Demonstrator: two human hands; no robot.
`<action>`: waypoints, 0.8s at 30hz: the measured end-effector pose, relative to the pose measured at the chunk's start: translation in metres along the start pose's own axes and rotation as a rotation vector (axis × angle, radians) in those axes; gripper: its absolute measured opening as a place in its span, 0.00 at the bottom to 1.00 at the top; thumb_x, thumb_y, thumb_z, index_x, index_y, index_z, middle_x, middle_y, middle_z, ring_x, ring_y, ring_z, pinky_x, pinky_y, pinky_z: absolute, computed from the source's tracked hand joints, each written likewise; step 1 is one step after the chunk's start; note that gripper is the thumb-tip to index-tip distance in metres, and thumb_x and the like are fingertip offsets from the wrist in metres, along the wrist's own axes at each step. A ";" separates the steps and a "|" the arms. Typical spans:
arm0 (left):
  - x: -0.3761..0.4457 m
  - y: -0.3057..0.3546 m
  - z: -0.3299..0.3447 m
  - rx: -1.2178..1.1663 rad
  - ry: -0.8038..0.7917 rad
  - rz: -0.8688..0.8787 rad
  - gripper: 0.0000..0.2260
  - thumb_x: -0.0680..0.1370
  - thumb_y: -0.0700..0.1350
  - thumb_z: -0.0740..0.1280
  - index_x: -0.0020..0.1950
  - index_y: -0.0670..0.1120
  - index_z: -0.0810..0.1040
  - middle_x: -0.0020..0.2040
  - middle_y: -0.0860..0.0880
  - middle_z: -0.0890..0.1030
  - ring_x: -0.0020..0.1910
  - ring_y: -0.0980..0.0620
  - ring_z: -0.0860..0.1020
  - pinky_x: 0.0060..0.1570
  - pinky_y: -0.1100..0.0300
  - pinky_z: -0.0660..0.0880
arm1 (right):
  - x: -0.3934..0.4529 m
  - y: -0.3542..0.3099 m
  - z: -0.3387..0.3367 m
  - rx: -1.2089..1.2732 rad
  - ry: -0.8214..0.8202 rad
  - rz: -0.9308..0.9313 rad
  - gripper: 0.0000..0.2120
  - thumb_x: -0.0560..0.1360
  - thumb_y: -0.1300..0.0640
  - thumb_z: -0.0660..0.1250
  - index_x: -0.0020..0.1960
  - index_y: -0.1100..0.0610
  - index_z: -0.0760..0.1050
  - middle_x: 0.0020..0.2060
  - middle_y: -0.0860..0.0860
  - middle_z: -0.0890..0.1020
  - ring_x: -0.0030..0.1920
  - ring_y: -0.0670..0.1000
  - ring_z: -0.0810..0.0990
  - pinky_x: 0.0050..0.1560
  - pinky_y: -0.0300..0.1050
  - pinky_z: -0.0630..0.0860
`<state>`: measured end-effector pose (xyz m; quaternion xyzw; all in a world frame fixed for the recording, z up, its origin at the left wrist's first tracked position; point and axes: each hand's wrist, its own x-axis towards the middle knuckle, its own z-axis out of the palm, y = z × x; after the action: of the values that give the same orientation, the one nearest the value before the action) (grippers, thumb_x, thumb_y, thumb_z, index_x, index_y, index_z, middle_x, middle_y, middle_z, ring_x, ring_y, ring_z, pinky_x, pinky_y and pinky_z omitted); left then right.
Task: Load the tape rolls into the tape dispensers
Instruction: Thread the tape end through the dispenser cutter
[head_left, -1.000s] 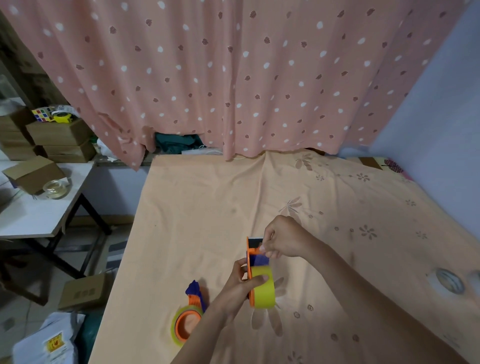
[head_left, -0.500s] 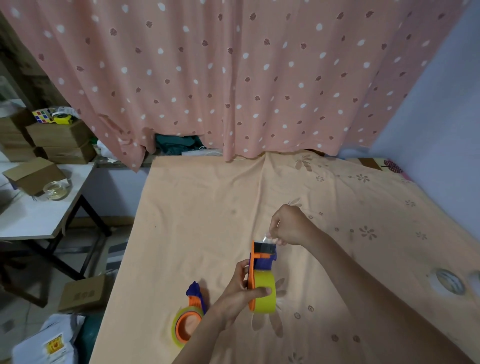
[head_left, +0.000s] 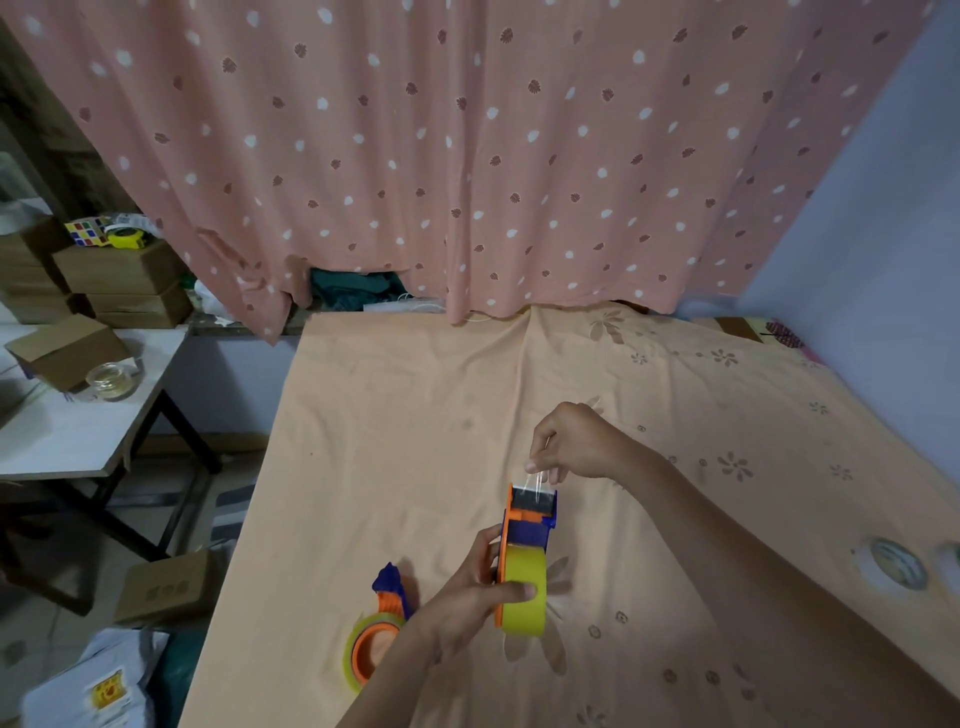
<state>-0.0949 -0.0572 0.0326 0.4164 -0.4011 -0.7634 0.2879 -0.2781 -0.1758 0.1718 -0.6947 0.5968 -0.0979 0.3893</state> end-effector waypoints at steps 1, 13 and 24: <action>0.000 0.001 0.000 -0.004 -0.016 -0.004 0.38 0.70 0.35 0.75 0.76 0.52 0.65 0.72 0.38 0.73 0.70 0.38 0.75 0.67 0.43 0.75 | 0.000 0.001 -0.001 0.013 0.000 -0.003 0.08 0.70 0.62 0.78 0.39 0.66 0.83 0.28 0.58 0.84 0.30 0.52 0.83 0.39 0.45 0.84; -0.014 0.005 -0.014 -0.095 -0.254 -0.042 0.40 0.68 0.31 0.72 0.78 0.47 0.63 0.63 0.45 0.80 0.60 0.48 0.80 0.56 0.53 0.79 | 0.011 0.014 -0.022 0.063 -0.024 0.073 0.05 0.72 0.60 0.75 0.41 0.61 0.82 0.32 0.56 0.86 0.26 0.47 0.78 0.29 0.40 0.77; -0.016 0.003 -0.037 -0.437 -0.106 -0.146 0.47 0.48 0.49 0.88 0.63 0.38 0.78 0.54 0.38 0.86 0.50 0.42 0.85 0.52 0.48 0.81 | 0.005 0.042 -0.015 0.719 -0.207 0.081 0.09 0.75 0.66 0.65 0.45 0.58 0.83 0.29 0.54 0.74 0.26 0.50 0.69 0.29 0.42 0.69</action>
<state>-0.0546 -0.0599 0.0290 0.3313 -0.2098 -0.8717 0.2938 -0.3172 -0.1856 0.1531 -0.4956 0.5088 -0.2149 0.6703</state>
